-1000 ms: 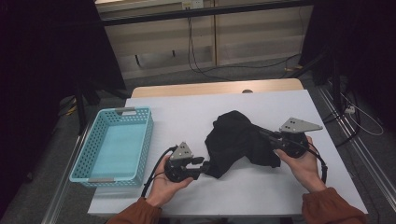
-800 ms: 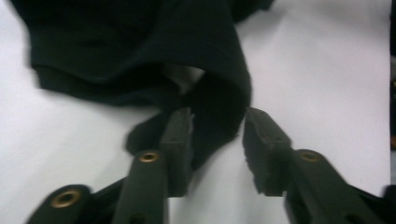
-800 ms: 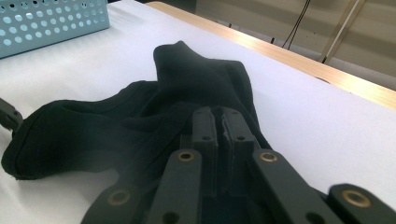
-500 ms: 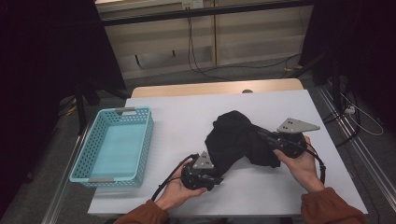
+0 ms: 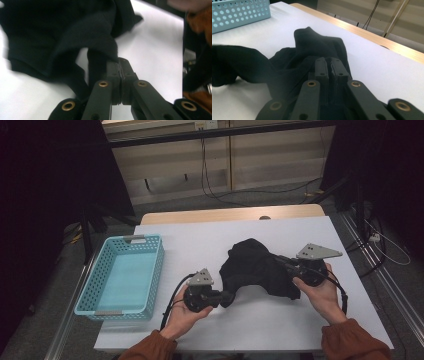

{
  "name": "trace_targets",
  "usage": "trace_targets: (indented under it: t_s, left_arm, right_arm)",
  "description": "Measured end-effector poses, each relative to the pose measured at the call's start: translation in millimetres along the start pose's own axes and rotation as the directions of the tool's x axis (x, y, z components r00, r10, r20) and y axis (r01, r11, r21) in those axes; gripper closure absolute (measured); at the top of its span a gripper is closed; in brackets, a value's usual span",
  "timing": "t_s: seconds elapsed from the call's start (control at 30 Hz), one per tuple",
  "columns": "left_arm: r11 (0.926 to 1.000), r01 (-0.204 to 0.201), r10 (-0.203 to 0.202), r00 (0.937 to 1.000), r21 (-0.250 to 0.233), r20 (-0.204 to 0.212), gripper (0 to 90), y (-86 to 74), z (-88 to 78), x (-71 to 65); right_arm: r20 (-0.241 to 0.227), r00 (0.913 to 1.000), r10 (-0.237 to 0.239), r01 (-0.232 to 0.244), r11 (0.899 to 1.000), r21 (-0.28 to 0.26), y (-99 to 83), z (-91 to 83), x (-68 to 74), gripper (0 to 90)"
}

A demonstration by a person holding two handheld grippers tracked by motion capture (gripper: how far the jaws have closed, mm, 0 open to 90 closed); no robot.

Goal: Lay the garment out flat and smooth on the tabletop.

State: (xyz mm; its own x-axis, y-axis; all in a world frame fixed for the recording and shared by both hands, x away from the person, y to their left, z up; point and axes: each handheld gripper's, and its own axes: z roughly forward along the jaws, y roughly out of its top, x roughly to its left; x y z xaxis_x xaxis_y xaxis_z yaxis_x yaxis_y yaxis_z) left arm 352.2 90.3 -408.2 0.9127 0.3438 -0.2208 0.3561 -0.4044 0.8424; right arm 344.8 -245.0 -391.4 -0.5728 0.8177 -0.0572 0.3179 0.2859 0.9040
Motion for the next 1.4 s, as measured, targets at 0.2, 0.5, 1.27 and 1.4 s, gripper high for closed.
trace_targets:
  t_s: [0.2, 0.5, 1.27, 1.4]
  left_arm:
    - [0.9976, 0.032, -0.035, 0.9978, -0.061, -0.056, 88.8, 10.9, -13.0, 16.5]
    - [0.995, 0.1, -0.099, 0.9881, 0.0, -0.118, 88.1, -11.8, -10.3, 47.9]
    - [0.9827, -0.087, 0.106, 0.9881, 0.163, -0.112, 71.9, -6.7, 38.0, 34.7]
    - [0.9723, -0.103, 0.125, 0.9881, 0.21, -0.09, 64.9, -12.3, 47.4, 32.5]
  right_arm:
    - [0.007, 0.9999, -0.01, 0.01, 1.0, -0.004, 7.6, 8.4, -0.8, 86.2]
    - [0.004, 1.0, -0.005, 0.005, 0.998, 0.059, -4.0, 32.2, -0.9, 86.2]
    - [-0.003, 1.0, 0.004, -0.004, 0.997, 0.077, -9.6, 38.0, -1.6, 86.1]
    - [-0.004, 1.0, 0.001, -0.001, 0.997, 0.08, -9.6, 38.4, -0.2, 86.1]
